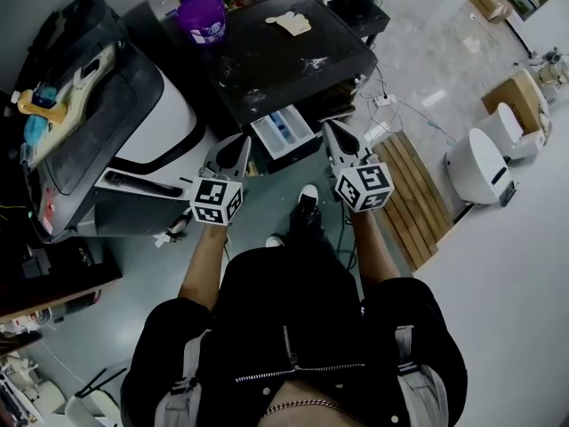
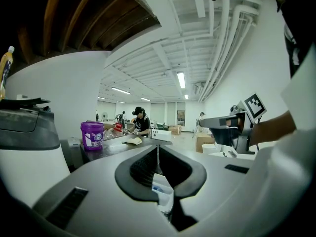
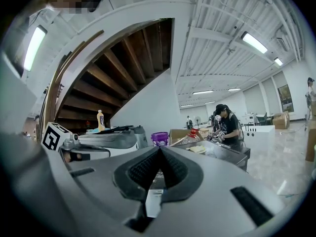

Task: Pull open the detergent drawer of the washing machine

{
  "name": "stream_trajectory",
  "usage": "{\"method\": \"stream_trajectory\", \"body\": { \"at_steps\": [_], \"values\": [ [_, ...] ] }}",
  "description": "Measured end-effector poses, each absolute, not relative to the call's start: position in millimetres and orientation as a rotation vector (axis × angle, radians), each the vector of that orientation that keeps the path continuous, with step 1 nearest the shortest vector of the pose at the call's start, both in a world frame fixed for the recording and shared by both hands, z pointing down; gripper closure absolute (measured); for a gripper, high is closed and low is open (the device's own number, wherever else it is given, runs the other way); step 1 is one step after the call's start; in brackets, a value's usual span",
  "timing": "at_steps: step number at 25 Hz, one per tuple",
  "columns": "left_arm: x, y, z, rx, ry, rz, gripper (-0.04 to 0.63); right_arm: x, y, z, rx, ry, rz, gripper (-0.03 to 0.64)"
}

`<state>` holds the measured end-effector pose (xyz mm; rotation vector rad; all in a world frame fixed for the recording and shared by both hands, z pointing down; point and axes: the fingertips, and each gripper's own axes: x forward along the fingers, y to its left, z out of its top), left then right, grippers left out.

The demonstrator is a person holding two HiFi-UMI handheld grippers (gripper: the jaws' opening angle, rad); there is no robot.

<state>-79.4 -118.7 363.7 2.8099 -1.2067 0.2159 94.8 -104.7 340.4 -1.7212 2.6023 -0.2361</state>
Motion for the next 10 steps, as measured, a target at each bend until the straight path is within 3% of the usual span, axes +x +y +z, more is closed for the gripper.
{"method": "stream_trajectory", "body": {
  "at_steps": [10],
  "values": [
    [-74.8,-116.4,365.3,2.81,-1.203,0.211,0.569,91.2,-100.5,342.1,-1.682,2.636,-0.209,0.613]
  ]
}}
